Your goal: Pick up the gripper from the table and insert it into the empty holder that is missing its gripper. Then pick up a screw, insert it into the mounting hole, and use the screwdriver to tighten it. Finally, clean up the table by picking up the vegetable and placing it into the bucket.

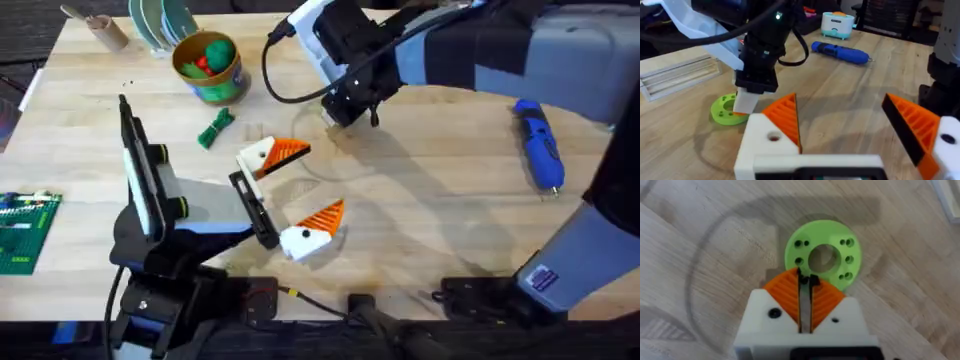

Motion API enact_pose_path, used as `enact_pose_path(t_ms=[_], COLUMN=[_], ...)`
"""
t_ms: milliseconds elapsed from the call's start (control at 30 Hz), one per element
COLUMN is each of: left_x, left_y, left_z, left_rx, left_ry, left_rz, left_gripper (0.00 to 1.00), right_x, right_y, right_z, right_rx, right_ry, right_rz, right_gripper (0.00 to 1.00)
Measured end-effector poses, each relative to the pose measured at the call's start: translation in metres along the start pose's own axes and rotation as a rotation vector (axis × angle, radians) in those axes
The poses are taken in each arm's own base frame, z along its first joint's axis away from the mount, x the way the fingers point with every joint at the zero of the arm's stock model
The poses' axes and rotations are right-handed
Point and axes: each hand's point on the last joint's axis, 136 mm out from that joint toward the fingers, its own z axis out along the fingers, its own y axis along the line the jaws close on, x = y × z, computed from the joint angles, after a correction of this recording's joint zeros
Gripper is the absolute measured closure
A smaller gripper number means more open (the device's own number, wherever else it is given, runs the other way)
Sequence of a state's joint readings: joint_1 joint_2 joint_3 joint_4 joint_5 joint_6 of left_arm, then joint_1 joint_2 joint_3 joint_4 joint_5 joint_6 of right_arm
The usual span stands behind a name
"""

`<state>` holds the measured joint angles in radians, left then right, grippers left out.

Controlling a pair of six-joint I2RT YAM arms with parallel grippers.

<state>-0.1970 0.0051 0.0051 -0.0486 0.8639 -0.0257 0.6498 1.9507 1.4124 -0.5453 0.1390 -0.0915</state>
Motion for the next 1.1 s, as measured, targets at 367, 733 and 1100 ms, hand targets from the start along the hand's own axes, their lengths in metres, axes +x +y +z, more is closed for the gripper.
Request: enact_pose_path(t_ms=[367,733,1100], left_x=[0.000,0.000,0.000], left_y=[0.000,0.000,0.000], left_z=[0.000,0.000,0.000], left_rx=[0.000,0.000,0.000], left_ry=[0.000,0.000,0.000], left_rz=[0.000,0.000,0.000], left_gripper=[0.008,0.008,0.008], right_x=[0.000,-0.001,-0.038], right_y=[-0.005,-0.020,-0.029], right_z=[0.000,-0.014,-0.071], right_rx=[0.030,0.103,0.111], right_ry=[0.002,0.041,0.021], right_rz=[-0.006,-0.028,-0.088], right_gripper=[0.992,0.993,0.994])
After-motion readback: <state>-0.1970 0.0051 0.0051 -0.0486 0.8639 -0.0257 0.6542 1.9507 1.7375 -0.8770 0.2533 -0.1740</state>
